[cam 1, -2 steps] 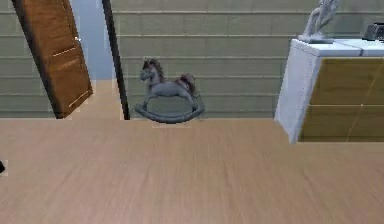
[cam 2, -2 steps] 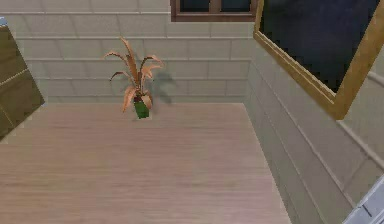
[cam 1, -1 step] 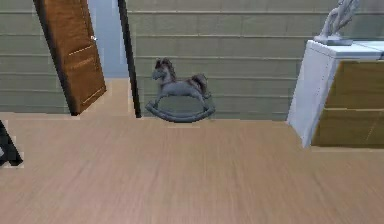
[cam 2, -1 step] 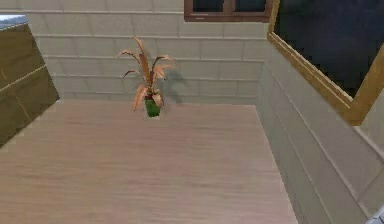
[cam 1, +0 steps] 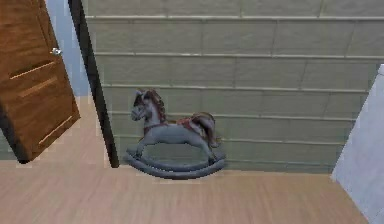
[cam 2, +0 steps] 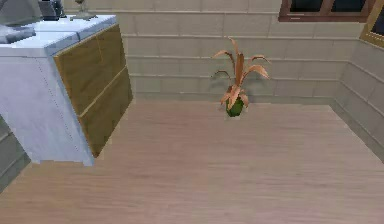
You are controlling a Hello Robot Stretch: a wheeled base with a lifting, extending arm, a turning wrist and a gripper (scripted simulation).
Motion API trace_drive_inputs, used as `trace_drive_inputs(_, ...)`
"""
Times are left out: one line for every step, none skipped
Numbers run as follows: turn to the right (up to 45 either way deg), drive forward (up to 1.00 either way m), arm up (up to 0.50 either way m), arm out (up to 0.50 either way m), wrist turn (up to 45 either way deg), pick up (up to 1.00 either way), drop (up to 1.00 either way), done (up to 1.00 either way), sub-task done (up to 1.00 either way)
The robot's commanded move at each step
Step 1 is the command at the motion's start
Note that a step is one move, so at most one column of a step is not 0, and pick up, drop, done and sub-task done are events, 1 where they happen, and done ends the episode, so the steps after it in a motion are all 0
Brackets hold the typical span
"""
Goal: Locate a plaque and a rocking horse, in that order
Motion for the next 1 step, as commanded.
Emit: trace_drive_inputs(0.0, 0.60, 0.00, 0.00, 0.0, 0.00, 0.00, 0.00, 0.00)
